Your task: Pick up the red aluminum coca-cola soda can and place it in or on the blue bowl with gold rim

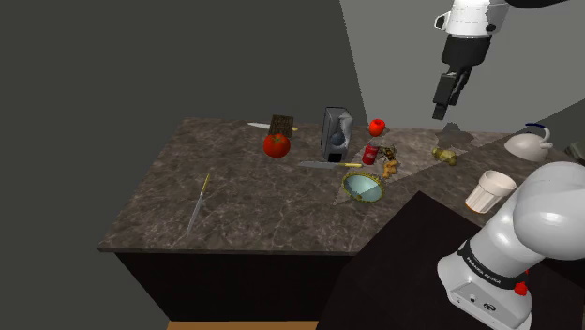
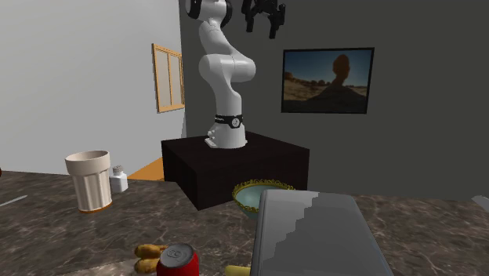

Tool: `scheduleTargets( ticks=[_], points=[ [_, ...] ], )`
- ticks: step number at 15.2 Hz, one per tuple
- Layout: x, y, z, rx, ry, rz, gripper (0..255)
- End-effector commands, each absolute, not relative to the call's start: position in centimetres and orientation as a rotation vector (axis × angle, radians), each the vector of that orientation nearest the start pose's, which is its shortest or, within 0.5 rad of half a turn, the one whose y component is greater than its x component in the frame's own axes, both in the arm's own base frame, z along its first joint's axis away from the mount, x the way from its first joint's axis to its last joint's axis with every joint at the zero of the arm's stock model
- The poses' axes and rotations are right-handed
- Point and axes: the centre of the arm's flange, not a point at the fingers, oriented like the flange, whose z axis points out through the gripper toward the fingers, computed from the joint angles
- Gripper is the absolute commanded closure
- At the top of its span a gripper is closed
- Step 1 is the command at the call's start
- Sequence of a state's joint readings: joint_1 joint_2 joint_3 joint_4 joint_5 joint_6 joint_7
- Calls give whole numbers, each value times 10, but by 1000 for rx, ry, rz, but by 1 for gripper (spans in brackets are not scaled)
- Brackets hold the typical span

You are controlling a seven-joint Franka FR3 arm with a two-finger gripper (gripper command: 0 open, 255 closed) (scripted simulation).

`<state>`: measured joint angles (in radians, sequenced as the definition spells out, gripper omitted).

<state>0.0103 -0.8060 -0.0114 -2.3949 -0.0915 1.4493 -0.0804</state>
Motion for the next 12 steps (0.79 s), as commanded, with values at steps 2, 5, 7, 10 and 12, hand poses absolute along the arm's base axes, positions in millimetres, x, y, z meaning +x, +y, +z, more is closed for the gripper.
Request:
scheduleTargets(
  ticks=[2,5,7,10,12],
  points=[
    [292,-20,560,-3208,-126,225,0],
    [308,-45,534,-3205,-126,211,0],
    [318,-62,517,-3203,-126,202,0],
    [335,-86,491,-3200,-126,189,0],
    [345,-103,474,-3198,-126,180,0]
  ],
)
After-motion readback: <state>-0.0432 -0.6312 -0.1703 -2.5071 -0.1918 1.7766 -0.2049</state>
